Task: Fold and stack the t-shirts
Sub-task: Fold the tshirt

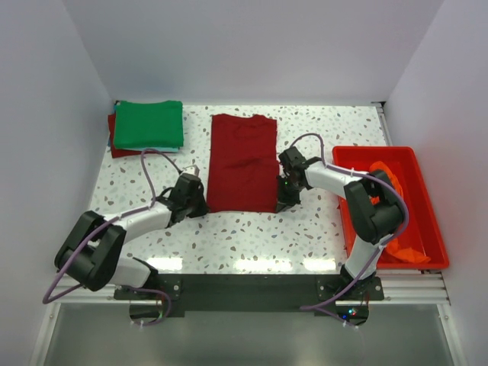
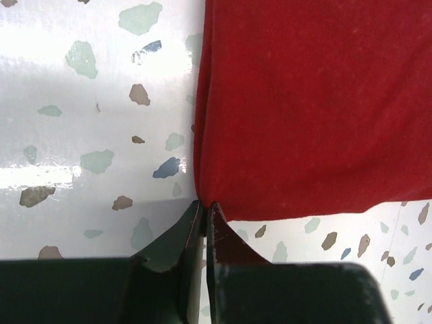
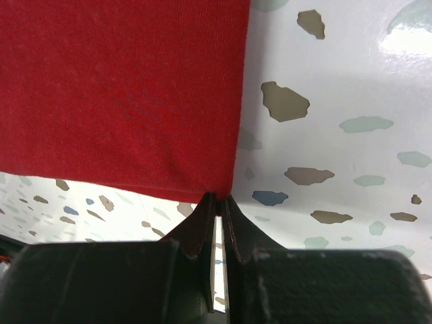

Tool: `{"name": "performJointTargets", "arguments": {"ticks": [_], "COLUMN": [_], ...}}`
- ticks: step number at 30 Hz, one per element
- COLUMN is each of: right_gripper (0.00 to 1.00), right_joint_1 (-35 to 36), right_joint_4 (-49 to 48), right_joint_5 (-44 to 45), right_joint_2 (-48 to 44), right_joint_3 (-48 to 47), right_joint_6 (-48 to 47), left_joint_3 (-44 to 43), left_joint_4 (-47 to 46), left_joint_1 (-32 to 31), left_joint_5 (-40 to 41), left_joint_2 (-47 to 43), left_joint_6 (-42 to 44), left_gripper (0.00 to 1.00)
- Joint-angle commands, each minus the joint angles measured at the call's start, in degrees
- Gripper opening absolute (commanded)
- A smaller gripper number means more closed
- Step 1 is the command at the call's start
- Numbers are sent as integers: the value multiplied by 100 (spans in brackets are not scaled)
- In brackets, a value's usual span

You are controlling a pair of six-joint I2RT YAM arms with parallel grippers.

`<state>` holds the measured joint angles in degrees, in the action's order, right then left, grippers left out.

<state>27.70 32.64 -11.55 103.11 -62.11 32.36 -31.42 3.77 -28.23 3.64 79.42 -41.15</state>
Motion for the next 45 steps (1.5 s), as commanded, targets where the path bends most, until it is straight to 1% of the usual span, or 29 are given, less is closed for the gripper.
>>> {"name": "performJointTargets", "arguments": {"ticks": [1, 2, 6, 12, 19, 31, 36, 40, 45], "right_gripper": [0, 0, 0, 0, 0, 0, 0, 0, 0], "right_joint_1": [7, 16, 7, 16, 7, 16, 7, 33, 261], "right_joint_4": [-30, -13, 93, 277, 585, 805, 936, 1217, 1639], "right_joint_5": [197, 197, 276, 425, 768, 848, 830, 804, 953], "right_joint_2": [192, 218, 210, 131, -203, -476, -800, -1099, -1547], "right_joint_3": [103, 85, 6, 49, 155, 181, 190, 225, 296], "right_joint_6": [-72, -72, -98, -151, -256, -292, -292, -327, -265], "left_joint_3": [224, 207, 171, 198, 127, 110, 136, 224, 242], "left_joint_4": [-16, -17, 27, 167, 475, 590, 791, 1108, 1617], "left_joint_1": [28, 28, 28, 28, 28, 28, 28, 2, -244], "left_joint_5": [-3, -12, 92, 382, 691, 708, 577, 489, 383], "left_joint_2": [38, 82, 127, -119, -295, -576, -1050, -1525, -2088], "left_joint_6": [71, 72, 98, 107, 98, 45, -16, -148, -253], "left_gripper": [6, 0, 0, 0, 0, 0, 0, 0, 0]}}
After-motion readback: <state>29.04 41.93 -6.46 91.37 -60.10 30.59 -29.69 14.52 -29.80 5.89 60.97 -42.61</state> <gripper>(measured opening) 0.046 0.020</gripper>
